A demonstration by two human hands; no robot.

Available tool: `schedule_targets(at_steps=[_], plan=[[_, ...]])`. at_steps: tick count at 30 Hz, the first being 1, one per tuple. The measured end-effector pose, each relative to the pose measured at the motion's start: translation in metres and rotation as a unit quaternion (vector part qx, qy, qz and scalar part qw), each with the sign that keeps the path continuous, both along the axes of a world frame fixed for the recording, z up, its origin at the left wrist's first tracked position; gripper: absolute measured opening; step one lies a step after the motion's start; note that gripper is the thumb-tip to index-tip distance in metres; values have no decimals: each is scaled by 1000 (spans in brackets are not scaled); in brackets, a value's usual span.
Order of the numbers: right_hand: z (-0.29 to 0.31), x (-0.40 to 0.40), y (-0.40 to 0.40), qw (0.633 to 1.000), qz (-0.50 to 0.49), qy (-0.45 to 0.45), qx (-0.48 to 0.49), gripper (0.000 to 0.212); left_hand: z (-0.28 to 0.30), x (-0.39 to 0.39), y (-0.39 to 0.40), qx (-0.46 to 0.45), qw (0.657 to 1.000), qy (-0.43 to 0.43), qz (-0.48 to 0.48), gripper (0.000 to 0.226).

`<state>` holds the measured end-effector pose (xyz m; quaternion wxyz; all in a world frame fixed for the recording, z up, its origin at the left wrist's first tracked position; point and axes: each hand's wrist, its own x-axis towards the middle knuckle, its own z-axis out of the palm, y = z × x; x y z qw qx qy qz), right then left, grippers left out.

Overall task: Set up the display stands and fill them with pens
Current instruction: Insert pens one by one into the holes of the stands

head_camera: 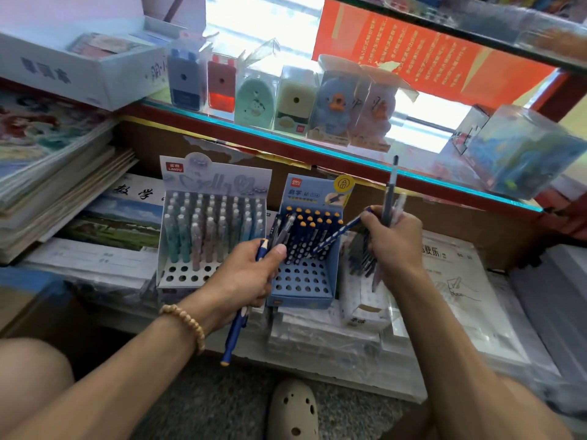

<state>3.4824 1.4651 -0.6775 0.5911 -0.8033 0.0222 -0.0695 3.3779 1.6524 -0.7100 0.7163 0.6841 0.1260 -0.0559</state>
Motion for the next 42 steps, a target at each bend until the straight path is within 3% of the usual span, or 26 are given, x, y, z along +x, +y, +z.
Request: schedule_targets(at_steps=[7, 12, 17, 33, 37, 42], plan=[[-23, 3, 9, 991, 12, -38, -131, 17, 4, -1, -2, -18, 1000, -13, -14, 18], [-26, 6, 15, 989, 25, -49, -140, 19, 6, 0, 0, -17, 1000, -20, -15, 18], [-24, 0, 22, 971, 54, -94, -213, 19, 6, 1, 0, -15, 1000, -15, -16, 18], [-27, 7, 20, 969, 19, -80, -233, 19, 7, -2, 2, -17, 999, -17, -23, 21], [-27, 4, 24, 960, 59, -69, -264, 26, 8, -2, 2, -17, 999, -17, -24, 21], [-27, 2, 33, 952, 100, -85, -276, 16, 10, -3, 1, -13, 999, -19, -25, 23]])
